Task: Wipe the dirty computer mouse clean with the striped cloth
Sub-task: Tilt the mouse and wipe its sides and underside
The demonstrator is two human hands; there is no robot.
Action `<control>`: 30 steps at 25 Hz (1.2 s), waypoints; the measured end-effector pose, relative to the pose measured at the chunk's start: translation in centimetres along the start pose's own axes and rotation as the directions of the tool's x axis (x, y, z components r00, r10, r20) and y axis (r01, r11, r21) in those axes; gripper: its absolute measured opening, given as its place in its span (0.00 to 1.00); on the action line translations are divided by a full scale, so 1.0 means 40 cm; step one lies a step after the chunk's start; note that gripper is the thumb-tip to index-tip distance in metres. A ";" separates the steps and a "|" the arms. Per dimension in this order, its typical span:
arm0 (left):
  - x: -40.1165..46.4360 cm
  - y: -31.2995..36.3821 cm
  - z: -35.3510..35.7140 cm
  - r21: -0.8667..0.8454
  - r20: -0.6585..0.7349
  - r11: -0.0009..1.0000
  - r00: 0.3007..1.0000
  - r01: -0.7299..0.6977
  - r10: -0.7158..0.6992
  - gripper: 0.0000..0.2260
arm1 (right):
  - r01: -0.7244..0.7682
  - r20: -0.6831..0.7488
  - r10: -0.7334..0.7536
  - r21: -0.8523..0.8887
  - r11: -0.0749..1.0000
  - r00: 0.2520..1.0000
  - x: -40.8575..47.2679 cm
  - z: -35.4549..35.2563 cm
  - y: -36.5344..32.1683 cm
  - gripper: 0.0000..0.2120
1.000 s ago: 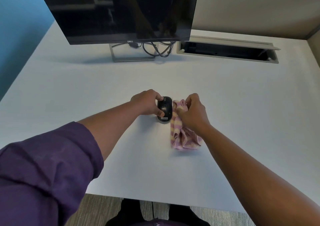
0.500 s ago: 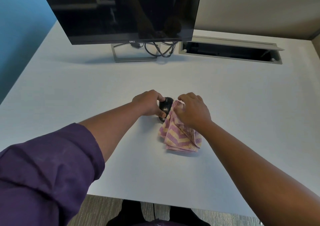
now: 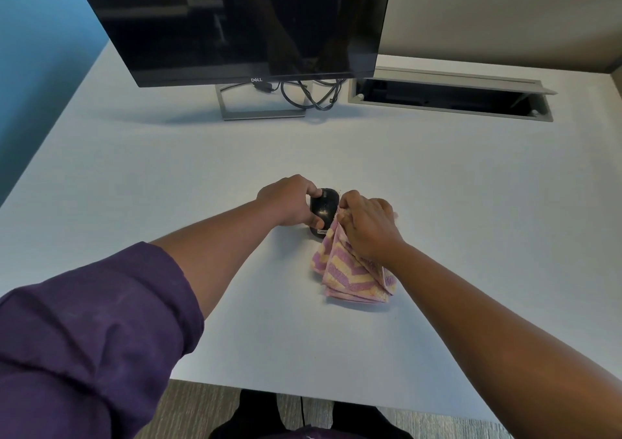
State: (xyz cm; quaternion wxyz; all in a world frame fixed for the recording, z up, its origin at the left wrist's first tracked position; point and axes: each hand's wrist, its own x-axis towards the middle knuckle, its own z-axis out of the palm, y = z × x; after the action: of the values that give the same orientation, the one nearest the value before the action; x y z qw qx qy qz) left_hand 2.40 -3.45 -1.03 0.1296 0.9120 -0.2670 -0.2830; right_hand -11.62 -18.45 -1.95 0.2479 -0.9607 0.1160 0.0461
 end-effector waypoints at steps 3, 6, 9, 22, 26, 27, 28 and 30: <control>-0.001 0.002 -0.002 -0.015 0.006 1.000 1.000 0.001 -0.001 0.38 | -0.032 -0.029 0.035 0.093 0.995 0.999 0.002 -0.014 0.009 0.07; -0.004 0.004 -0.004 -0.016 0.010 1.000 1.000 0.006 -0.005 0.38 | -0.021 -0.007 0.022 0.097 0.995 1.000 0.006 -0.020 0.000 0.10; -0.006 0.010 -0.005 0.023 -0.006 1.000 1.000 -0.006 0.006 0.38 | -0.126 -0.079 0.143 0.185 0.975 0.987 0.009 -0.002 -0.026 0.07; -0.014 0.050 -0.028 0.141 0.028 0.990 1.000 -0.013 0.010 0.32 | -0.232 -0.121 0.280 0.310 0.922 0.952 0.034 0.020 -0.052 0.08; -0.010 0.043 -0.031 0.119 0.016 0.993 1.000 -0.004 0.002 0.29 | -0.285 -0.136 0.347 0.341 0.896 0.928 0.087 -0.001 -0.053 0.05; -0.010 0.041 -0.032 0.111 0.015 0.994 1.000 -0.002 0.001 0.30 | -0.274 -0.137 0.336 0.340 0.900 0.932 0.083 0.004 -0.050 0.05; -0.009 0.039 -0.032 0.101 0.016 0.995 1.000 -0.002 0.000 0.32 | -0.241 -0.139 0.297 0.320 0.916 0.945 0.073 0.012 -0.048 0.05; -0.006 0.034 -0.029 0.081 0.019 0.997 1.000 -0.002 0.001 0.34 | -0.161 -0.139 0.201 0.258 0.953 0.970 0.051 0.025 -0.047 0.05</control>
State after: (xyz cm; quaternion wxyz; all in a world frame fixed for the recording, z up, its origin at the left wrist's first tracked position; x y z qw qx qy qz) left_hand 2.37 -4.36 0.55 0.0901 0.9136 -0.2801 -0.2805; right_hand -9.22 -16.76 -2.26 0.3487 -0.9086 0.2284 -0.0248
